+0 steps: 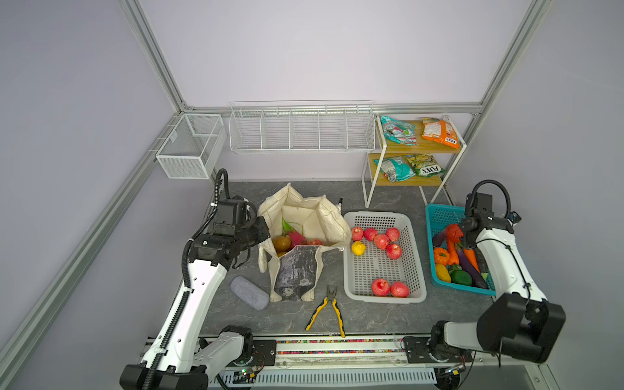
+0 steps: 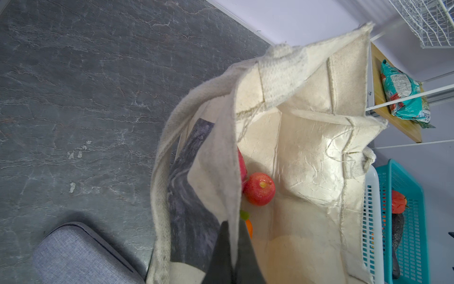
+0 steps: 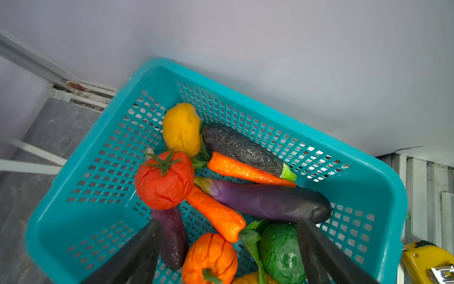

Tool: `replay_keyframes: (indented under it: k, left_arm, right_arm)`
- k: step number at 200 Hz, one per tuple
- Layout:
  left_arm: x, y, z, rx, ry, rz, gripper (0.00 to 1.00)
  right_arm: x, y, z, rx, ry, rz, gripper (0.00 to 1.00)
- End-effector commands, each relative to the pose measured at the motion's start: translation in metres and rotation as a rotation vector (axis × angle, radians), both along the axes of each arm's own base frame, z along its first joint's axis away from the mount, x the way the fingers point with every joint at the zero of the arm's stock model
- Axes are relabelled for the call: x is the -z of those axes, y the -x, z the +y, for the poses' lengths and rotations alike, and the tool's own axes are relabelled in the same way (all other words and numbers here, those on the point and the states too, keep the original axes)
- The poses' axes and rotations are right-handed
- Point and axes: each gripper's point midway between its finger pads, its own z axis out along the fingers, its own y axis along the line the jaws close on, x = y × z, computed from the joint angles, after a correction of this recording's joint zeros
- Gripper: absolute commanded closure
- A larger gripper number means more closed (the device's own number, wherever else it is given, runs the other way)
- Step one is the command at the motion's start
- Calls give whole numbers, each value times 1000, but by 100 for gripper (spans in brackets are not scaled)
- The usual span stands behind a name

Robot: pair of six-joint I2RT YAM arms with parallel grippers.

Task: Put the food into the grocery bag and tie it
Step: 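Raise the right gripper out of the bag and move over the teal basket, then lower the right gripper onto the red tomato and close on it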

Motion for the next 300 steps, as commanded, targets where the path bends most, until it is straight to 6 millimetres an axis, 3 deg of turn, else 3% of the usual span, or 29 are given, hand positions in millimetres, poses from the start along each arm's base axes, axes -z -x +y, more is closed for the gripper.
replay_keyframes:
  k: [1,58,142,216,263,300]
  left_arm:
    - [1,-1,-4,14,8,3,100]
    - [-3,-3,-1,8,-11,-5,100]
    - [-4,-4,3,4,-43,-7,100]
    - [-2,-8,3,1,-52,5,100]
    - [1,-10,2,5,-51,13,100]
    - [3,-11,1,7,-51,14,100]
  right_arm:
    - [8,-15,-11,70,-51,-48,12]
    - [30,-64,-18,79,-159,-57,12]
    - [81,-99,-12,20,-325,-25,11]
    - [108,-117,-9,-17,-388,-14,9]
    - [116,-121,-12,-25,-398,-24,0]
    - [118,-126,-9,-49,-419,-46,14]
